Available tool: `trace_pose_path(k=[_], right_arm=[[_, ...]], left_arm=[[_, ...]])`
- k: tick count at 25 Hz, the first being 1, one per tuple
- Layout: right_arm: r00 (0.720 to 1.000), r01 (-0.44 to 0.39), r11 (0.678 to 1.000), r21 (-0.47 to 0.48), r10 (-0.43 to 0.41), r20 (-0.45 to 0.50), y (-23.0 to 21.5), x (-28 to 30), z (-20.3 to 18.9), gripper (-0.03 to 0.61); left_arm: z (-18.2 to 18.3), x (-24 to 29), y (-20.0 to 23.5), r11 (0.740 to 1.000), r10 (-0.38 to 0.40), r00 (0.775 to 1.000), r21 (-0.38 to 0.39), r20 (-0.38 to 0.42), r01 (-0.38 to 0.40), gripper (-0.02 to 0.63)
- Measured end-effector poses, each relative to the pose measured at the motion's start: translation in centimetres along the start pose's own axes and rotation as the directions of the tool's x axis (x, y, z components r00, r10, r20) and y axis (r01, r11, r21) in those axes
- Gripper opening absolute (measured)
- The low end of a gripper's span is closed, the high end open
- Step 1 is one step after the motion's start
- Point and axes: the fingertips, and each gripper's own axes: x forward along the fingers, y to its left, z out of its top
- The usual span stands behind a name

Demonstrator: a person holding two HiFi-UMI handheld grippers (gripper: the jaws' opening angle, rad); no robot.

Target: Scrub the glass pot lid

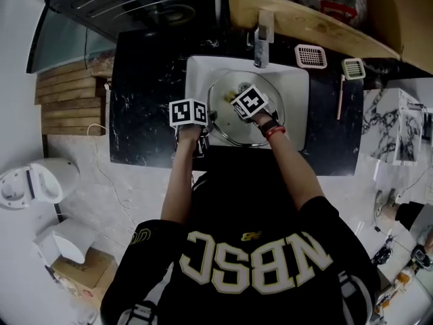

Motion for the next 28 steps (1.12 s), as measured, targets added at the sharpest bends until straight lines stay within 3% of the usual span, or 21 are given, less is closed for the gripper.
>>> trace_pose_path(k=[5,12,17,20,25,28], right_arm=[[0.995,0.090,0.995,0.051,-0.092,0.026,-4.3,0.6,-0.2,0.078],[0.986,0.169,0.983,0.071,-0.168,-0.024,-8.7,-0.9,-3.5,0.078],[0.970,0.218,0.976,0.015,-0.215,-0.109,-9.4,-2.9,-7.2,0.075],[0.939,0.255,0.967,-0.021,-0.253,-0.233,-8.6,-4.6,-10.7,0.072],[0.968,0.174,0.983,-0.052,-0.180,-0.173,-4.5,-4.8,-11.1,0.071],[0.969,0.132,0.991,-0.036,-0.136,-0.205,-1.9,-5.3,-12.1,0.071]], left_arm=[[-0.1,0.1,0.1,1.000,0.001,1.000,-0.016,-0.011,-0.001,0.095],[0.0,0.1,0.1,1.000,0.000,1.000,-0.015,-0.007,0.000,0.095],[-0.1,0.1,0.0,1.000,-0.009,1.000,-0.011,-0.006,0.009,0.095],[0.0,0.0,-0.2,1.000,-0.014,1.000,0.003,-0.004,0.014,0.095],[-0.1,-0.1,-0.3,1.000,-0.011,1.000,0.017,-0.001,0.011,0.095],[0.0,0.0,-0.3,1.000,-0.005,1.000,0.025,0.001,0.005,0.095]])
